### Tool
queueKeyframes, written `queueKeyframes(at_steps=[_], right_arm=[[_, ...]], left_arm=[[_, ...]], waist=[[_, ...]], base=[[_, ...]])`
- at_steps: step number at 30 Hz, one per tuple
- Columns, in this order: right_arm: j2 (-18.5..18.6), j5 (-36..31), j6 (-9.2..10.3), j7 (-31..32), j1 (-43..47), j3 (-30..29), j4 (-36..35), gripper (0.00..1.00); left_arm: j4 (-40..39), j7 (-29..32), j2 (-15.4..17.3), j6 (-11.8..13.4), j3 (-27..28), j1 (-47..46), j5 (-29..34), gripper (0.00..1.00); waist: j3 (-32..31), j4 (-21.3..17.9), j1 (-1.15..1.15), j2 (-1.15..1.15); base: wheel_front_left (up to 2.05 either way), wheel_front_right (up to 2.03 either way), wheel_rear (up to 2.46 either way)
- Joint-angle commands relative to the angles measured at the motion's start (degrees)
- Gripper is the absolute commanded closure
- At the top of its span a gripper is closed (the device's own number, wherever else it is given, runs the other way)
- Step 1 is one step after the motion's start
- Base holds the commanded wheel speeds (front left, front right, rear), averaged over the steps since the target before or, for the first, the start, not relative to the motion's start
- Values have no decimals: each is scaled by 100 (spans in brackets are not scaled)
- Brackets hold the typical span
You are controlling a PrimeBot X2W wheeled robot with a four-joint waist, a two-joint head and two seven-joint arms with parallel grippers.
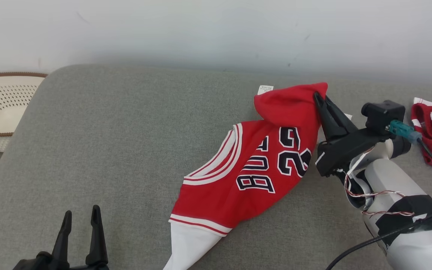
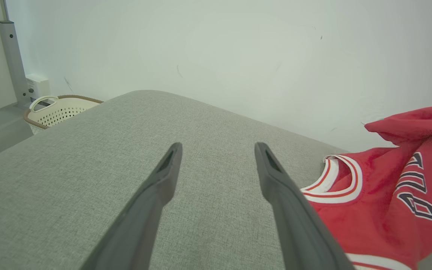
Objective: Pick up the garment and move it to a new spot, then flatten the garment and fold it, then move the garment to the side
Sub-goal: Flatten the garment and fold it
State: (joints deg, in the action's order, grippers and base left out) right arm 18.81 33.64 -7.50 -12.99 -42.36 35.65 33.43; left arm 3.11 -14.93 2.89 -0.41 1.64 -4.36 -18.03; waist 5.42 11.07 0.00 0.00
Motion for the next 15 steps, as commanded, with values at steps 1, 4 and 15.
queueKeyframes(at_steps=[1, 4, 15], right_arm=[[-3, -93, 2, 77, -39, -19, -92, 100], [-33, -203, 2, 296, -11, -118, -313, 100], [-264, -301, 2, 695, 231, -175, -307, 100]], left_arm=[[-4, -19, 2, 8, 14, 112, 16, 0], [-6, -19, 2, 27, 14, 146, 9, 0], [-15, -19, 2, 47, -62, 175, -46, 0]], waist=[[-72, -9, 0, 0], [-143, -2, 0, 0], [-189, 138, 0, 0]], base=[[0, 0, 0], [0, 0, 0], [0, 0, 0]])
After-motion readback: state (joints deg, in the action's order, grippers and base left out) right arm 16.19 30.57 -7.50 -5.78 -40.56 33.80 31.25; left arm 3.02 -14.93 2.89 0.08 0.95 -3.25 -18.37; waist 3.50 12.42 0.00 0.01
